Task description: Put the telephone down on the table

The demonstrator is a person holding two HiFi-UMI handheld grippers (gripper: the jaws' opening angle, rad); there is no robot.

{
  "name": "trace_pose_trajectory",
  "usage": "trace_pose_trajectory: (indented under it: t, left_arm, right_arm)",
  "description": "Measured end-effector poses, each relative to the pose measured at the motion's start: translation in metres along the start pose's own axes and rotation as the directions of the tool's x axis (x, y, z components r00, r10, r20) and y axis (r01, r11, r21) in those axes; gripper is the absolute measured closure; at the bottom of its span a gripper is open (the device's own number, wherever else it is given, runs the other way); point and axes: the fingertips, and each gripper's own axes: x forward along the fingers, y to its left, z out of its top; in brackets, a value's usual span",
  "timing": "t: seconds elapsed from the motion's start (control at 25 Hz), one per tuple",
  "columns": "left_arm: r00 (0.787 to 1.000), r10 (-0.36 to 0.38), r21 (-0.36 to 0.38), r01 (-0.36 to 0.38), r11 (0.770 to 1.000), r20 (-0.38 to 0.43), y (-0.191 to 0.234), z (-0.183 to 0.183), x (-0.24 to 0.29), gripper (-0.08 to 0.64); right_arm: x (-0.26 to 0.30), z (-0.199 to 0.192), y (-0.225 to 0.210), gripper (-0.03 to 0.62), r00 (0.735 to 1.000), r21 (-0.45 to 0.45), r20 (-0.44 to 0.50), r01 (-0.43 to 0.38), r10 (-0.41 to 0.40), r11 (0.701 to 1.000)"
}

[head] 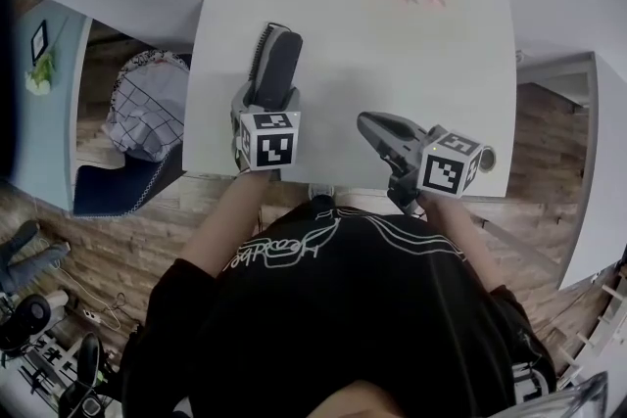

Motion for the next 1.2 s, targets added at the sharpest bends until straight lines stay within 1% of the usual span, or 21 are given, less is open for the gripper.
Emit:
trace_pose_trajectory:
  t: [0.12, 0.2, 0.28, 0.36, 0.52, 0.56, 0.6, 0.64, 0.72, 0.8, 0.84, 0.92, 0.96, 1.0, 1.08, 1.12, 1.2]
  left_arm:
    - [0.999, -0.014, -0.038, 0.015, 0.999, 0.030, 0.005, 0.000, -0.007, 0.233]
    - [0.994, -0.036, -0.075, 0.044, 0.996, 0.100, 0.008, 0.007, -0.020, 0.232]
    - [0.980, -0.064, -0.093, 0.082, 0.992, 0.189, 0.009, 0.015, -0.038, 0.232]
    - [0.963, -0.095, -0.101, 0.123, 0.987, 0.251, 0.011, 0.019, -0.059, 0.232]
    - [0.932, -0.184, -0.122, 0.231, 0.965, 0.313, 0.004, 0.023, -0.107, 0.233]
    - [0.920, -0.208, -0.128, 0.262, 0.956, 0.331, -0.001, 0.025, -0.120, 0.233]
    - [0.904, -0.234, -0.139, 0.299, 0.944, 0.358, -0.008, 0.029, -0.134, 0.233]
    - [0.882, -0.262, -0.152, 0.343, 0.927, 0.392, -0.016, 0.032, -0.149, 0.233]
    - [0.829, -0.318, -0.169, 0.433, 0.886, 0.460, -0.036, 0.039, -0.181, 0.233]
    - [0.781, -0.371, -0.165, 0.508, 0.846, 0.503, -0.057, 0.042, -0.212, 0.238]
    - [0.757, -0.397, -0.155, 0.540, 0.827, 0.518, -0.069, 0.042, -0.226, 0.252]
    - [0.710, -0.450, -0.120, 0.596, 0.794, 0.542, -0.092, 0.042, -0.253, 0.312]
    - [0.688, -0.473, -0.099, 0.616, 0.781, 0.550, -0.104, 0.040, -0.266, 0.349]
    - [0.671, -0.488, -0.083, 0.630, 0.772, 0.558, -0.116, 0.038, -0.280, 0.381]
    - [0.646, -0.504, -0.061, 0.647, 0.760, 0.573, -0.137, 0.032, -0.304, 0.402]
    - [0.634, -0.508, -0.050, 0.652, 0.756, 0.583, -0.148, 0.029, -0.315, 0.426]
    - [0.612, -0.506, -0.026, 0.652, 0.757, 0.608, -0.167, 0.025, -0.335, 0.506]
  right_arm:
    - [-0.006, -0.004, 0.004, 0.552, 1.000, 0.002, 0.000, -0.006, 0.006, 1.000]
    - [-0.011, -0.004, 0.009, 0.552, 1.000, 0.018, 0.012, -0.025, 0.025, 1.000]
    - [-0.018, -0.004, 0.012, 0.552, 0.998, 0.054, 0.034, -0.050, 0.048, 0.997]
    - [-0.026, -0.006, 0.013, 0.552, 0.997, 0.069, 0.045, -0.058, 0.055, 0.996]
    - [-0.042, -0.015, 0.022, 0.552, 0.997, 0.041, 0.040, -0.062, 0.060, 0.997]
    - [-0.046, -0.017, 0.026, 0.552, 0.997, 0.030, 0.039, -0.065, 0.063, 0.997]
    - [-0.051, -0.019, 0.030, 0.552, 0.997, 0.017, 0.037, -0.067, 0.066, 0.998]
    - [-0.057, -0.022, 0.035, 0.552, 0.997, 0.001, 0.035, -0.070, 0.069, 0.998]
    - [-0.069, -0.026, 0.046, 0.552, 0.997, -0.035, 0.030, -0.077, 0.078, 0.996]
    - [-0.080, -0.030, 0.061, 0.552, 0.995, -0.078, 0.027, -0.094, 0.096, 0.992]
    - [-0.087, -0.031, 0.071, 0.552, 0.993, -0.108, 0.026, -0.109, 0.112, 0.988]
    - [-0.100, -0.032, 0.091, 0.552, 0.988, -0.175, 0.027, -0.144, 0.151, 0.974]
    - [-0.107, -0.034, 0.103, 0.552, 0.985, -0.204, 0.027, -0.162, 0.171, 0.965]
    - [-0.115, -0.038, 0.114, 0.552, 0.981, -0.229, 0.025, -0.180, 0.191, 0.957]
    - [-0.132, -0.045, 0.138, 0.552, 0.974, -0.270, 0.020, -0.212, 0.226, 0.939]
    - [-0.141, -0.049, 0.149, 0.552, 0.970, -0.291, 0.021, -0.226, 0.242, 0.930]
    - [-0.162, -0.056, 0.170, 0.552, 0.961, -0.335, 0.029, -0.251, 0.277, 0.908]
